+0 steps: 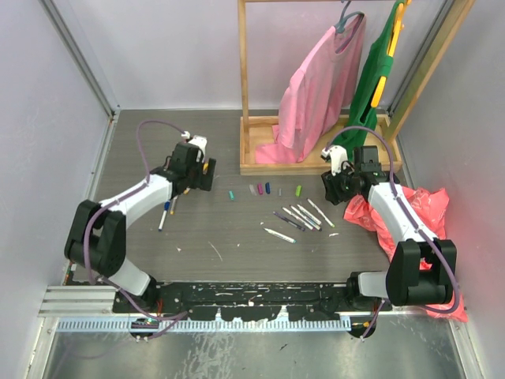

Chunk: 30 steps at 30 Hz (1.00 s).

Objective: Open the pen caps
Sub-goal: Pick up the pen from the center of the board.

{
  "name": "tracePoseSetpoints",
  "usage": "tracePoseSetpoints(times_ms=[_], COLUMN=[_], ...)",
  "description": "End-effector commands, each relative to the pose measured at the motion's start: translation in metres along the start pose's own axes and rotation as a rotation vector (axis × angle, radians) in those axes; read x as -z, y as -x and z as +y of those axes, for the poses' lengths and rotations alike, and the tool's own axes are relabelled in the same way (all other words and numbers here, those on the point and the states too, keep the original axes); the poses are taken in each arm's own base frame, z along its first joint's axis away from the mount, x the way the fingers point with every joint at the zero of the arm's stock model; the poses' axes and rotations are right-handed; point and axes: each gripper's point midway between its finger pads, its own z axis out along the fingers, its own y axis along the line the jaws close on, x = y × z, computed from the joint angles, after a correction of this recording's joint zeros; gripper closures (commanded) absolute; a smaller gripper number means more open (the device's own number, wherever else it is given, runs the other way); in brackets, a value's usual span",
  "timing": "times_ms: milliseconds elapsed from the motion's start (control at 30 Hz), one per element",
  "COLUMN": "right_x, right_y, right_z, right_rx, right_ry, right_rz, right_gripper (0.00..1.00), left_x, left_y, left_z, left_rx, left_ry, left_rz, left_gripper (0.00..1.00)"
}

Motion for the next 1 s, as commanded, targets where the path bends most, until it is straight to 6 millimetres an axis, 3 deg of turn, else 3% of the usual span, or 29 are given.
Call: tracePoseSetpoints(times_ms=[0,167,467,833,967], right_x=[0.004,0.004,0.004,0.004,0.004], right_y=[0.013,0.012,0.012,0.012,0.012], right_z=[-0.003,-0.002,-0.001,0.000,0.001], right_rx=[0.020,0.020,0.021,0.024,0.026], right_ry=[-0.001,0.004,0.010,0.017,0.021], right_rz=[-0.037,-0.034,-0.035,-0.034,-0.036], right_gripper=[0.52,0.52,0.52,0.52,0.52], left_x=[-0.011,-0.031,-0.062,-0.066,-0.068], left_y=[0.010,0.002,-0.020,-0.026,-0.028], left_z=[0.001,0.011,0.021,0.014,0.012], left_rx=[0.050,0.127,0.129,0.146,0.149], left_ry=[-0.102,-0.151,-0.099,-0.140,-0.157], left_rz=[0.074,0.146,0.275,0.303,0.315], left_gripper=[0.16,0.35,0.44,0.58,0.68])
